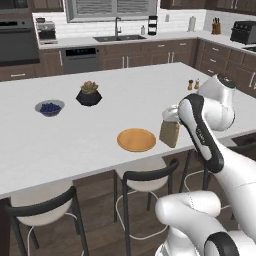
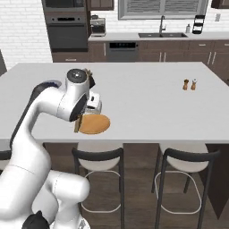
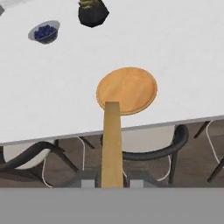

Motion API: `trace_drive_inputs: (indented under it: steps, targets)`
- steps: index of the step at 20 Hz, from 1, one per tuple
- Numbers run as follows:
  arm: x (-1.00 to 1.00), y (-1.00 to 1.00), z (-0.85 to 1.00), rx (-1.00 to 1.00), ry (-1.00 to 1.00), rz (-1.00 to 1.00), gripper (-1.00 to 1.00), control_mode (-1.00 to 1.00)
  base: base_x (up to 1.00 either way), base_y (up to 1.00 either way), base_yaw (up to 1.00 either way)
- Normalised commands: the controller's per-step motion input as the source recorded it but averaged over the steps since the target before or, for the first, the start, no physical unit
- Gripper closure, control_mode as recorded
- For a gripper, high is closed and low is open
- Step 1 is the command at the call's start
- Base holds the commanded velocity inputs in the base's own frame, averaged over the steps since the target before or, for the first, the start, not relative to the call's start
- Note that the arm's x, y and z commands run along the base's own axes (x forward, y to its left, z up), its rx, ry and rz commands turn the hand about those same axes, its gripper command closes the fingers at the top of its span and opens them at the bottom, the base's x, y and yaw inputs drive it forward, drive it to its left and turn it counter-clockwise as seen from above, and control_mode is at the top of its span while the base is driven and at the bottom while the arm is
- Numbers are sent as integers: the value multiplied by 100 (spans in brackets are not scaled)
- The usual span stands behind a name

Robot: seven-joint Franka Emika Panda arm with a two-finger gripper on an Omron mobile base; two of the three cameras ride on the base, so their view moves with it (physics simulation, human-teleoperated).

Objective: Start the toaster. Once the lever pops up, take the bread to the plate on the dining counter.

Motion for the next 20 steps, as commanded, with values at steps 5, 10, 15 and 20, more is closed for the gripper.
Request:
trace_drive_inputs:
  steps: [5,10,15,20]
  targets:
    - [67,-6,-43,28,5,5,100,-100,0,0,0]
    - [84,23,-28,8,0,0,100,-100,0,0,0]
    - [84,18,-37,0,0,0,100,-100,0,0,0]
    - [41,3,-53,0,0,0,100,-100,0,0,0]
